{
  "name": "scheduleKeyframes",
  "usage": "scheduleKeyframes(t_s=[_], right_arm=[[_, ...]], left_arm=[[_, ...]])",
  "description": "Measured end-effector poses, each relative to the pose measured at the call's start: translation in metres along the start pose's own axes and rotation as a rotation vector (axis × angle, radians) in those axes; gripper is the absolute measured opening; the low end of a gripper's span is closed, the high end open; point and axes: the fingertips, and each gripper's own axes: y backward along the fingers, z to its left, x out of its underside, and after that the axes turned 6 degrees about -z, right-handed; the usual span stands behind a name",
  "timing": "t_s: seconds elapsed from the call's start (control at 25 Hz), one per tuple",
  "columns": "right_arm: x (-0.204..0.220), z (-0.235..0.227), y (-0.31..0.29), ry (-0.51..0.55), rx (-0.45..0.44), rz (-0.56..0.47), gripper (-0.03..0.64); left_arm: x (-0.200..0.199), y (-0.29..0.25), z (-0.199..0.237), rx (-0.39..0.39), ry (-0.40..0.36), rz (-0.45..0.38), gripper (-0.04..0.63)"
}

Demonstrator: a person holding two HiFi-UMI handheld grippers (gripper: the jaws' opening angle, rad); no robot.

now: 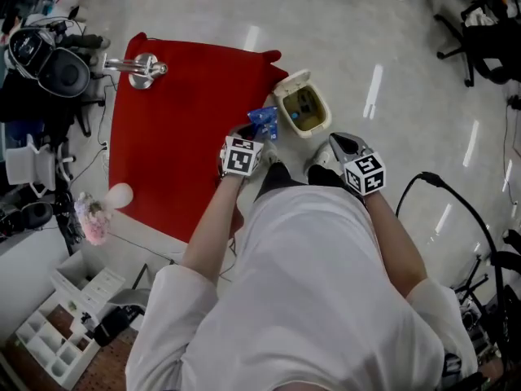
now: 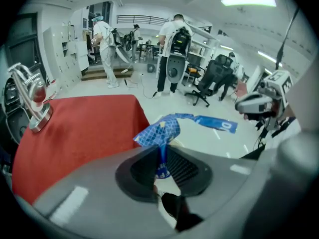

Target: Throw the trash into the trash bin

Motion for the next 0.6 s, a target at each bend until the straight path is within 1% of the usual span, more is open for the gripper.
scheduleKeyframes(t_s=[0.24, 0.4, 0.6], right_arm=[[0.005, -0.031, 0.025, -0.031, 0.032, -0.011, 0.000], [0.014, -0.047, 0.034, -0.055, 0.052, -0.007, 0.000], [0.024, -0.062, 0.043, -0.086, 0.080, 0.002, 0.000]], left_arm=[[-0.017, -0.027, -0.041, 0.039, -0.036, 0.021, 0.055], [-0.027, -0.049, -0.060, 0.067, -0.067, 0.037, 0.055], [-0.027, -0.079, -0.080, 0.117, -0.079, 0.062, 0.057]])
